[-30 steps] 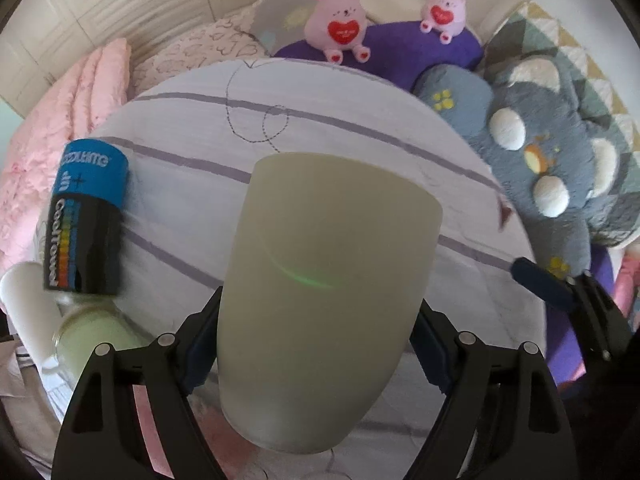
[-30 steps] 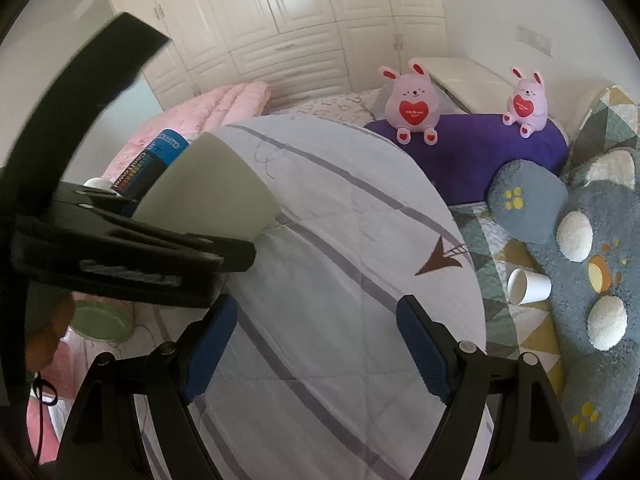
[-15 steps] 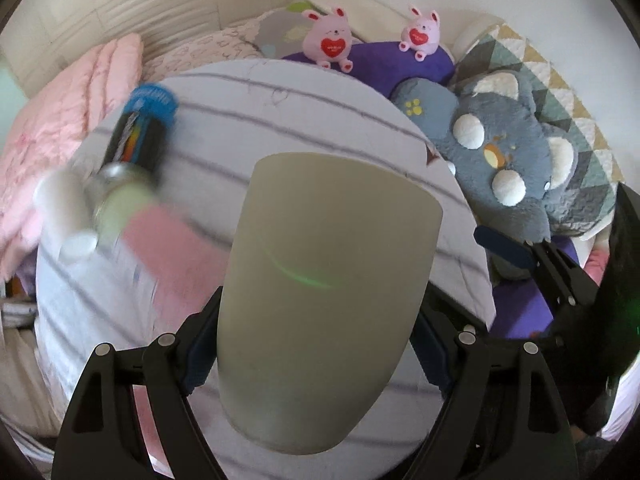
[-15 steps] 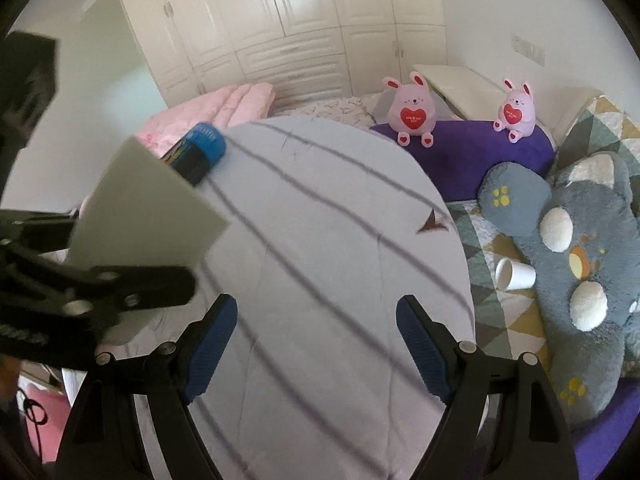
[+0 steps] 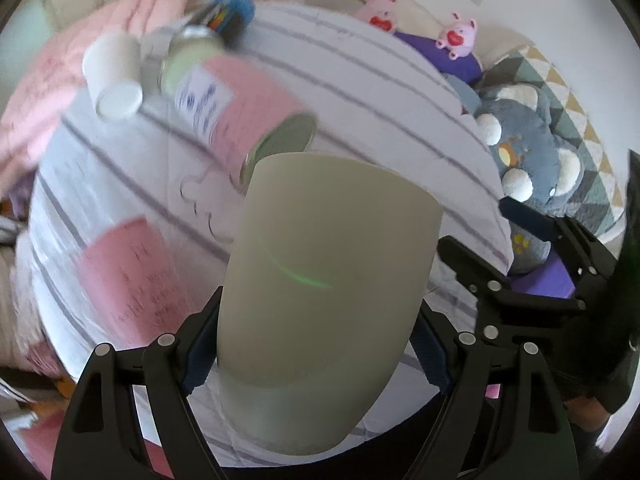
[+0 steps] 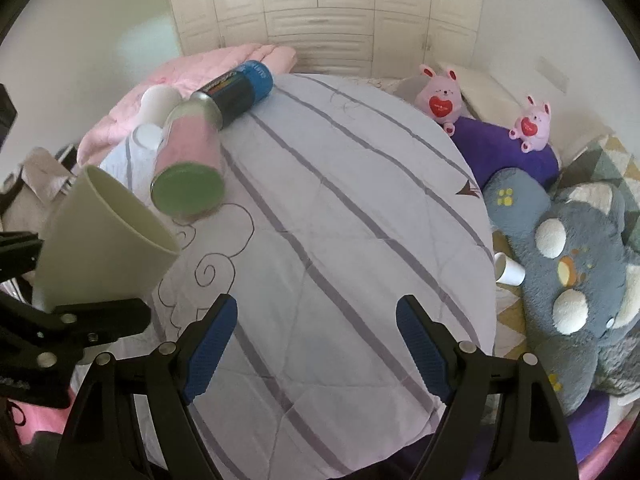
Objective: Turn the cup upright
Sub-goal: 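Lift the green cup with the right gripper and rotate it rim-up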
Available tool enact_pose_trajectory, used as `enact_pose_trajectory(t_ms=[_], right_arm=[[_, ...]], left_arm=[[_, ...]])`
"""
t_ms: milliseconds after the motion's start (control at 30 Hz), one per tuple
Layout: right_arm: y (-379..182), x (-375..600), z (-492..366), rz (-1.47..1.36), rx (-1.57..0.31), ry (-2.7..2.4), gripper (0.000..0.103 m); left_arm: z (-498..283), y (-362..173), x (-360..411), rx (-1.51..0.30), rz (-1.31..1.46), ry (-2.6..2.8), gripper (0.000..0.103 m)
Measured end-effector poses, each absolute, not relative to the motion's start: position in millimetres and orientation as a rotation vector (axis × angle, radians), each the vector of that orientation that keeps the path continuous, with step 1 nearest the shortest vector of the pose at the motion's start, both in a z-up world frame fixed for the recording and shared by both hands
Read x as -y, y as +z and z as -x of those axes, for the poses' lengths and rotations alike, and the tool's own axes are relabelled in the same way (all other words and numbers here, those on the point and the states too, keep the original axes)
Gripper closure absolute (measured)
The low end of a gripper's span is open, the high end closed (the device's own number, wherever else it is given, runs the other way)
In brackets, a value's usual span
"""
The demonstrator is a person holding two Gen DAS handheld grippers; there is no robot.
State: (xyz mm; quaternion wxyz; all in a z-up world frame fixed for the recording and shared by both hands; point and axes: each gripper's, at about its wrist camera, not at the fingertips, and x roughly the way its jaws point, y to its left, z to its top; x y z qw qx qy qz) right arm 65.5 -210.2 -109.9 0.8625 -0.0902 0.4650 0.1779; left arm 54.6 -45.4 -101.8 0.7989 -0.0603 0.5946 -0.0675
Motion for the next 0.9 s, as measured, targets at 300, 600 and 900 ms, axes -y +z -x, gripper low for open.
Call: enact_pose_trajectory(t_ms=[300,600,900], right_arm=[[-106.8,210.7,-61.6,0.265,-0.966,0.242,0.02],[-83.1,200.2,-58.2,0.112,-0.96,0.319,0.02],[-93.8,184.1,-60.9,-0.268,-1.167,0.502,0.02]], left_arm=[[-50.3,-110.3,47.0,-1.284,0.161,-0.167,0.017],[-14.9,-72.4,22.1,-1.134,0.129,-0.189,0.009],[8.4,-74.0,9.1,-1.106,0.079,-0.151,0.009]])
